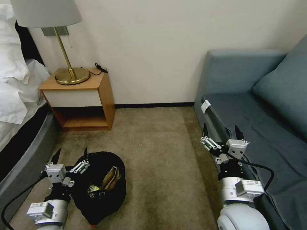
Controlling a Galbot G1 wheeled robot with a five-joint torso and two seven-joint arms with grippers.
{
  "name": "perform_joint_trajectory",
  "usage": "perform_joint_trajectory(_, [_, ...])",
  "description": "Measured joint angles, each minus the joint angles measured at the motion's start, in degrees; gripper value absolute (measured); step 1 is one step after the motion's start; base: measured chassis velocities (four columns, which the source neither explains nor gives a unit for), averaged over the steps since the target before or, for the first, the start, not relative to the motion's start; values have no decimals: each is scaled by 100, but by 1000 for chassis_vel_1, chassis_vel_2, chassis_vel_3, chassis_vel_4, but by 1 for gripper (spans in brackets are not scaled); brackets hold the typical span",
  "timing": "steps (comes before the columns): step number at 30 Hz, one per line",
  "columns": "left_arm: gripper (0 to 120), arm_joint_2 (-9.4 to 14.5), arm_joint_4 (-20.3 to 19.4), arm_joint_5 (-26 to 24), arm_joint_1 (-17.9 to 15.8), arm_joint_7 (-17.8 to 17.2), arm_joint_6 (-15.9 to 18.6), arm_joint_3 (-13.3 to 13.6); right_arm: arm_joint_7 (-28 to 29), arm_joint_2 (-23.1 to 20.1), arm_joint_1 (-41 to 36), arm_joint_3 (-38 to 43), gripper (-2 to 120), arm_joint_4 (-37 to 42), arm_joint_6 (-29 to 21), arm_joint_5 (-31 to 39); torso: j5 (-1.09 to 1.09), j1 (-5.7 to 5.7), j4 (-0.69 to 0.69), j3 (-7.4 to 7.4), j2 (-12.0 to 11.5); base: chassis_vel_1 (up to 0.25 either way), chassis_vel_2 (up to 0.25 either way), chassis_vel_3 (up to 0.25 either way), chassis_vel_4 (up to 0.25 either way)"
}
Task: Pick up the trash bin, then pick up the garbage on the floor and place it into the trash bin.
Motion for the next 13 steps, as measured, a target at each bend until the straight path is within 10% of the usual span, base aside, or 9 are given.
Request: perform_joint_trajectory(13, [100,3,6,0,-6,-5,0,2,-10,-15,0,5,100,-5,-9,17,0,0,0,0,0,0,0,0,0])
